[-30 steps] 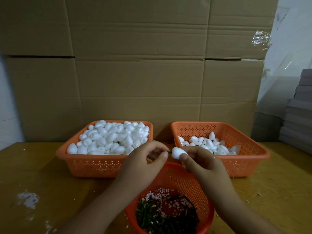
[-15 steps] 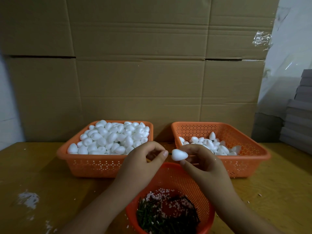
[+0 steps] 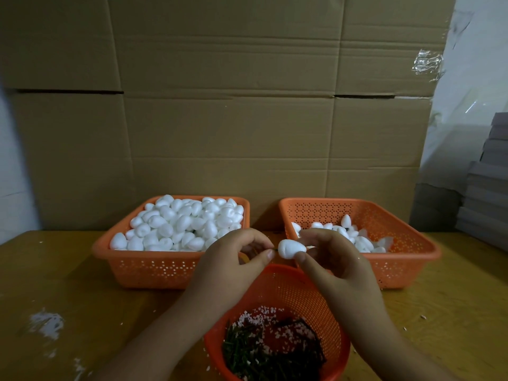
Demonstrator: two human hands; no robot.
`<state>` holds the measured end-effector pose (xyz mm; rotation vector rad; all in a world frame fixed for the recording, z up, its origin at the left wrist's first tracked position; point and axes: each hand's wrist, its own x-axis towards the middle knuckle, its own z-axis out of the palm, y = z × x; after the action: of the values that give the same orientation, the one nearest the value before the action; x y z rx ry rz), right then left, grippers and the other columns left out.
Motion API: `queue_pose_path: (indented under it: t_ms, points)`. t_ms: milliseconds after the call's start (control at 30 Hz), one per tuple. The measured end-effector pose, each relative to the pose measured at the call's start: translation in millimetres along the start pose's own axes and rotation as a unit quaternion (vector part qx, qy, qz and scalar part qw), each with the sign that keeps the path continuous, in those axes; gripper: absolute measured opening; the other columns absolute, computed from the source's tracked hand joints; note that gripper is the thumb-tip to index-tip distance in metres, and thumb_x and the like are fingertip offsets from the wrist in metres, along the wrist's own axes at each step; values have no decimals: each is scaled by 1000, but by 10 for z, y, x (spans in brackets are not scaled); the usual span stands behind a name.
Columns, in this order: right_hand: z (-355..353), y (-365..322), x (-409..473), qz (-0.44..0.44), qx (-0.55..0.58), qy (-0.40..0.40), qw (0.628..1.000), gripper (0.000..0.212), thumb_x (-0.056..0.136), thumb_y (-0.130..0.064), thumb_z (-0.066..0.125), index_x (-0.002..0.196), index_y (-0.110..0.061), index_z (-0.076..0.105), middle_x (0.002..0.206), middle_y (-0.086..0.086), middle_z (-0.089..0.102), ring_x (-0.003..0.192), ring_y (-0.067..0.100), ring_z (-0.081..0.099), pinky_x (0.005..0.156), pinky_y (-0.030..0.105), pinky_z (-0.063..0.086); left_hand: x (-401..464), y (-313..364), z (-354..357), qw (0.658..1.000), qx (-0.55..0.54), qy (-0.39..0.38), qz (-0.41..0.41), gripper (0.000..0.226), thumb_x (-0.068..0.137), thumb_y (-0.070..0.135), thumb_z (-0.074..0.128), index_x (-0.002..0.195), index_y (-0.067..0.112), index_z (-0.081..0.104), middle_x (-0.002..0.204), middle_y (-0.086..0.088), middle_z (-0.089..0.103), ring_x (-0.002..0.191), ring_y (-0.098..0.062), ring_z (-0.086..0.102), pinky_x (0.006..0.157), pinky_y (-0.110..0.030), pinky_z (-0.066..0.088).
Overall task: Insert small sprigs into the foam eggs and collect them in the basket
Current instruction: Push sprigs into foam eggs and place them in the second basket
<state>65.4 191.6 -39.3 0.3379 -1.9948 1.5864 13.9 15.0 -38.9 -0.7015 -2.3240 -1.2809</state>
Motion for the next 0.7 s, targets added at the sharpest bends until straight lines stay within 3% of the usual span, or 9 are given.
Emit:
queue_pose_path:
  t_ms: [133, 233, 333, 433, 600, 700]
  points:
    - [1, -27, -5, -41, -6, -7, 999, 31, 81, -13, 73, 108, -28, 66, 97, -18, 70, 90, 4, 66, 81, 17, 51, -1, -6, 24, 999, -9, -39, -16, 16, 85, 32, 72, 90, 46, 67, 89, 25, 67, 87, 5, 62, 73, -21, 46]
    - [6, -9, -10, -39, 10, -18, 999, 39, 77, -29, 70, 116, -30, 64, 101, -16, 72, 99, 2, 66, 87, 16, 49, -5, 21, 42, 992, -87, -80, -42, 11, 85, 26, 74, 86, 37, 73, 84, 16, 72, 81, 1, 66, 75, -23, 51]
    - [19, 17, -7, -24, 9, -28, 999, 37, 79, -28, 70, 115, -34, 64, 102, -15, 73, 102, 2, 66, 89, 19, 50, -14, 64, 47, 980, -164, -99, -51, 12, 87, 17, 72, 88, 28, 75, 80, 8, 74, 69, -3, 66, 66, -17, 51]
    - [25, 21, 0, -5, 20, -58, 998, 31, 79, -31, 68, 110, -33, 67, 100, -13, 74, 100, 3, 67, 88, 22, 52, -16, 83, 50, 974, -193, -106, -51, 5, 85, 20, 72, 86, 22, 76, 77, 6, 74, 65, -5, 64, 63, -16, 50]
    - [13, 29, 1, 5, 41, -56, 998, 22, 83, -15, 70, 102, -27, 70, 95, -7, 74, 93, 7, 68, 82, 21, 54, -17, 73, 47, 979, -159, -121, -49, 15, 90, 18, 69, 85, 30, 74, 81, 8, 73, 68, -5, 66, 67, -18, 53]
    - [-69, 29, 77, 1, -15, 14, 1000, 18, 79, -28, 72, 97, -32, 69, 92, -14, 70, 84, 6, 65, 73, 21, 54, -26, 35, 4, 996, -40, -78, -31, 14, 92, 27, 64, 92, 41, 68, 87, 18, 69, 79, 1, 64, 74, -24, 55]
